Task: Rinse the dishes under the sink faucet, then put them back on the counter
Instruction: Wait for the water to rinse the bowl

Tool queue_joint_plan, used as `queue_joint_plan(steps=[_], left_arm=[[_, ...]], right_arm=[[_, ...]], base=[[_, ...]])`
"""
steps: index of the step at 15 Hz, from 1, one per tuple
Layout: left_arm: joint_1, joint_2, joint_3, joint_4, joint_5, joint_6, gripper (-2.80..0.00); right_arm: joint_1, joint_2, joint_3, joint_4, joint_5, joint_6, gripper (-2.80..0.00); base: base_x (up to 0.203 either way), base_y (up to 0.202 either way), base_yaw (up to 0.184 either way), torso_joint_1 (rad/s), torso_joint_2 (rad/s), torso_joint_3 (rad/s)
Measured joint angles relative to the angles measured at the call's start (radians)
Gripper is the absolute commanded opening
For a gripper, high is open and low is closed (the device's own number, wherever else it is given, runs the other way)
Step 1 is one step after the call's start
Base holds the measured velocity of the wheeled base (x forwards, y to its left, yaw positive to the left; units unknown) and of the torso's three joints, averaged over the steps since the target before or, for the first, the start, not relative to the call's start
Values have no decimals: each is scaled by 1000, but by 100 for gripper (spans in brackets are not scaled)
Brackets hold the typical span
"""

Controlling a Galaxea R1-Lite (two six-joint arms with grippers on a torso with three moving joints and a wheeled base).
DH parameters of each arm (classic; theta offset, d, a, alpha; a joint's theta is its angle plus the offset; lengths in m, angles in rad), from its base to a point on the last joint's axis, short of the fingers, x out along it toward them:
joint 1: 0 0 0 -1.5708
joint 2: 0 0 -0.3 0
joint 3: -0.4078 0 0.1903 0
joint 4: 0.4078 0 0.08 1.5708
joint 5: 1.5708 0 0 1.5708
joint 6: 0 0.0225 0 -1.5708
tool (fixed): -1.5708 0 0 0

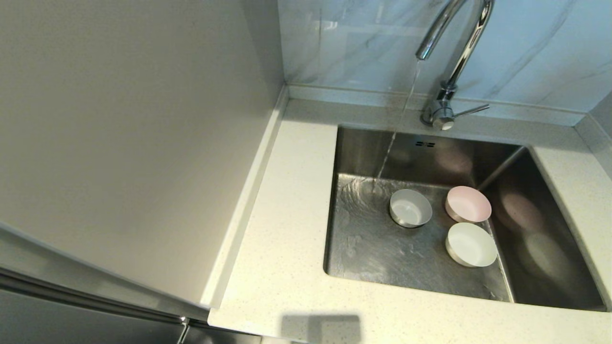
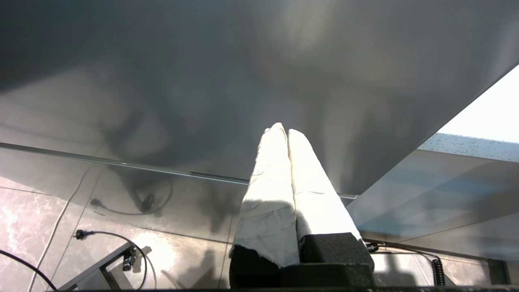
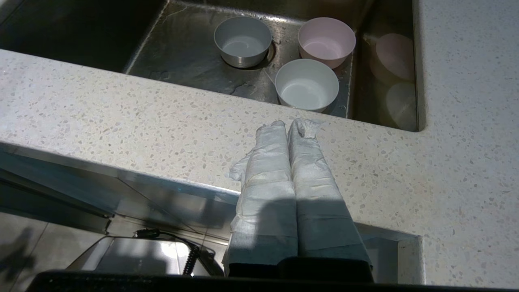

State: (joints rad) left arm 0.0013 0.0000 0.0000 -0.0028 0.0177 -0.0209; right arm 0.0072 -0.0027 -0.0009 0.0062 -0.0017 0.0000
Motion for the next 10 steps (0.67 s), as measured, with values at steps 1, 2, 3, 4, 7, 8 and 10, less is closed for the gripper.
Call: queue_joint_plan(steps=[1,2,3,4,7,8,10], left_arm=[[0,0,0,0,0,0,-280],[0,0,0,0,0,0,-280],[0,0,0,0,0,0,-280],[0,0,0,0,0,0,-280],[0,0,0,0,0,0,-280],[0,0,0,0,0,0,-280],[0,0,0,0,0,0,-280]], right_arm=[[0,0,0,0,0,0,-280],[0,0,0,0,0,0,-280],[0,0,0,0,0,0,-280],[0,0,0,0,0,0,-280],[0,1,0,0,0,0,-280],[0,1,0,0,0,1,-280],[0,1,0,0,1,1,-280]], base=[[0,0,0,0,0,0],[0,0,0,0,0,0],[0,0,0,0,0,0],[0,0,0,0,0,0],[0,0,0,0,0,0],[0,0,0,0,0,0],[0,0,0,0,0,0]])
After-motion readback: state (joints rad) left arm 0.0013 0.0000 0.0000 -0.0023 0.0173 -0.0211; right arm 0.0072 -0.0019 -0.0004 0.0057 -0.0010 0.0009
